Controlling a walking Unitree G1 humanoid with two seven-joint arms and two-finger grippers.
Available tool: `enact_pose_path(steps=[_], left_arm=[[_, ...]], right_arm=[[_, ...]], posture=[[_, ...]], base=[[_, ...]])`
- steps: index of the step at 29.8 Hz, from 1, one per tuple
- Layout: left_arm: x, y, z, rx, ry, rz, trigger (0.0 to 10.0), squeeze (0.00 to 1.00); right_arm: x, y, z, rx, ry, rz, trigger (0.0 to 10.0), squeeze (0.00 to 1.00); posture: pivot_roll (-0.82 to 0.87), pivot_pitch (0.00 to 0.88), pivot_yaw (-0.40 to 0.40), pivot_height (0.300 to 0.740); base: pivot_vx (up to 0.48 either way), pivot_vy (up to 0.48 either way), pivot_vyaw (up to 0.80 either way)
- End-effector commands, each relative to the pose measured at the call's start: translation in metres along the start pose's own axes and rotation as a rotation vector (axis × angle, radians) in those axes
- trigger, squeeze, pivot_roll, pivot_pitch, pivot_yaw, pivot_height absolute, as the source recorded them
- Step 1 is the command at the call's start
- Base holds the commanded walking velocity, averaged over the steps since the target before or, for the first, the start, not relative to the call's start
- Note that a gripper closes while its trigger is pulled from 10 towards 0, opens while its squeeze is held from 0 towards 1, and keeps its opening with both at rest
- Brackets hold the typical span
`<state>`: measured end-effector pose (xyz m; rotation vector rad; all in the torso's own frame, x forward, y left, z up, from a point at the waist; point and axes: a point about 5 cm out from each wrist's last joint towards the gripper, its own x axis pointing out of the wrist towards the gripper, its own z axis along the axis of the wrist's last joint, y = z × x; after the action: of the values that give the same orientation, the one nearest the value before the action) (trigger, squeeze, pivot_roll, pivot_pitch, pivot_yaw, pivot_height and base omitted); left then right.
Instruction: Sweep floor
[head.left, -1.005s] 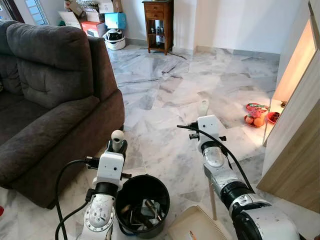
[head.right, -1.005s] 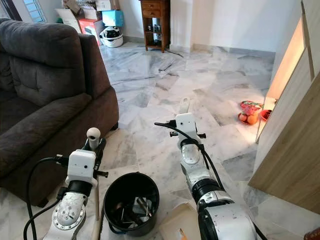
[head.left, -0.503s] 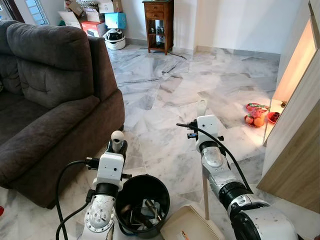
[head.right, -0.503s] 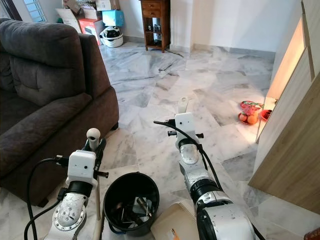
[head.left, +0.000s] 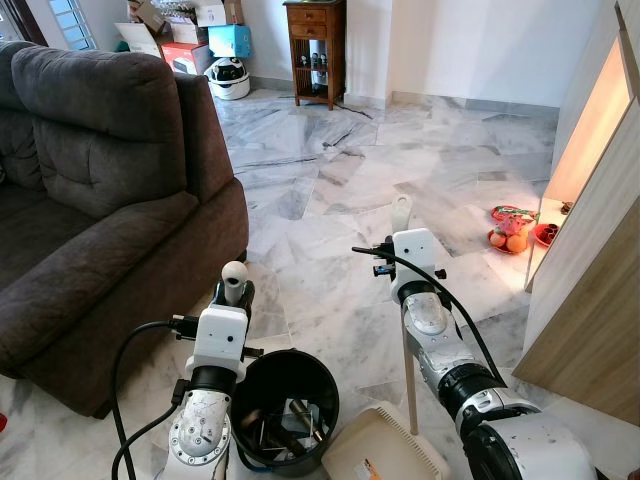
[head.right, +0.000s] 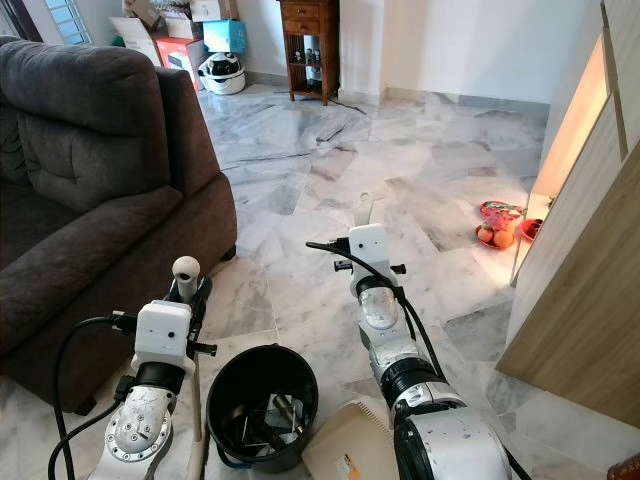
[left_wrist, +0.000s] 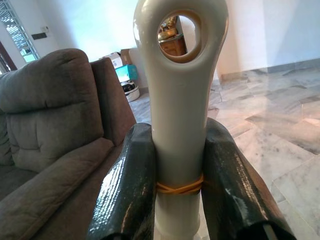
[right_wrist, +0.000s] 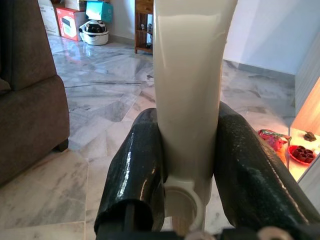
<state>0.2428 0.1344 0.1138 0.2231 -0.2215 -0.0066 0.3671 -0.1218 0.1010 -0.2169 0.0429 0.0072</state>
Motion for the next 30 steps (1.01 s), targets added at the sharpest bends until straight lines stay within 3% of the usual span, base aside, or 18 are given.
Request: enact_pose_path(steps=[1,17,26,30], left_arm=[[0.000,0.005,0.006,0.014,-0.038,0.018,10.0,0.00],[0.001,0.006,0.007,0.017,-0.044,0.019,10.0,0.00],[0.000,0.006,0.007,0.018,-0.045,0.017,10.0,0.00],[0.000,0.006,0.008,0.027,-0.049,0.007,10.0,0.00]], right_arm=[[0.003,0.003,0.012,0.018,-0.056,0.007,10.0,0.00],[-0.001,0.000,0.008,0.017,-0.089,0.039,10.0,0.00],[-0.008,-0.016,-0.005,-0.010,-0.088,0.029,10.0,0.00],[-0.012,-0.024,0.002,0.011,-0.177,0.045,10.0,0.00]], posture=[[-0.12,0.000,0.098,0.740],[-0.12,0.000,0.098,0.740],[-0.13,0.000,0.103,0.740],[-0.13,0.000,0.106,0.740]], base=[[0.000,0.000,0.00],[0.000,0.000,0.00],[0.000,0.000,0.00],[0.000,0.000,0.00]])
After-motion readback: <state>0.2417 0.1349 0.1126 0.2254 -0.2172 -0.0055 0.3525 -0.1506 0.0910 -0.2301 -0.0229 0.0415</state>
